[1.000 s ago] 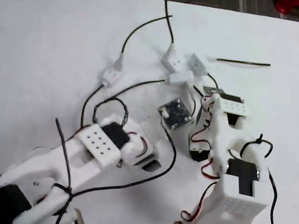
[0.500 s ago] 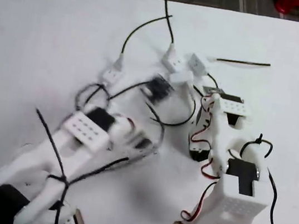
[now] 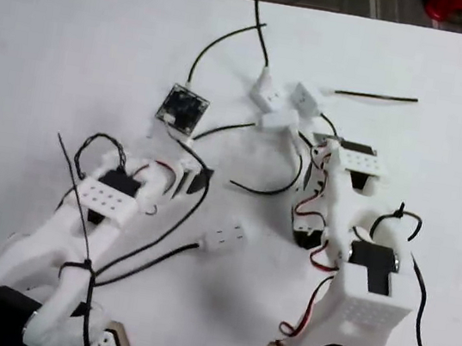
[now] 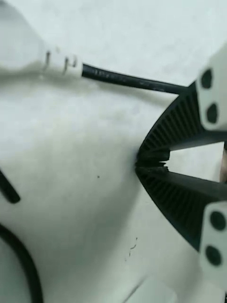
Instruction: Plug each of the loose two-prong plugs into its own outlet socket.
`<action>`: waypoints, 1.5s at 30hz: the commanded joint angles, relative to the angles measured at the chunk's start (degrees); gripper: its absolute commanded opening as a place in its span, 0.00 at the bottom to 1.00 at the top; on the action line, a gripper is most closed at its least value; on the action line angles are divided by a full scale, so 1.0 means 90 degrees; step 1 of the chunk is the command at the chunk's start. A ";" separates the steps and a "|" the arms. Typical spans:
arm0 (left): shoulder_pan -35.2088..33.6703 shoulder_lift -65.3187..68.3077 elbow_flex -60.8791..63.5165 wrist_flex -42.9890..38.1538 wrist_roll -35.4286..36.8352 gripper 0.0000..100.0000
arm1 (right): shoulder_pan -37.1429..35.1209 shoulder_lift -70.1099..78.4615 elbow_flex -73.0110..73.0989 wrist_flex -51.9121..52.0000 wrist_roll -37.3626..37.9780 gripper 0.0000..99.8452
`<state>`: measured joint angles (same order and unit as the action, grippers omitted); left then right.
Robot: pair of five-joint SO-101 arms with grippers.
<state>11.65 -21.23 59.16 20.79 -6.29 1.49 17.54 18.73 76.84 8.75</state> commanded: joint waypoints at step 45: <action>-0.0073 -0.0249 0.0029 -0.0156 0.0039 0.29 | 0.0523 0.3433 -0.5734 0.1382 0.0928 0.22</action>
<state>11.30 -21.23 59.60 20.44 -6.29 5.89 43.74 -26.37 86.42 16.84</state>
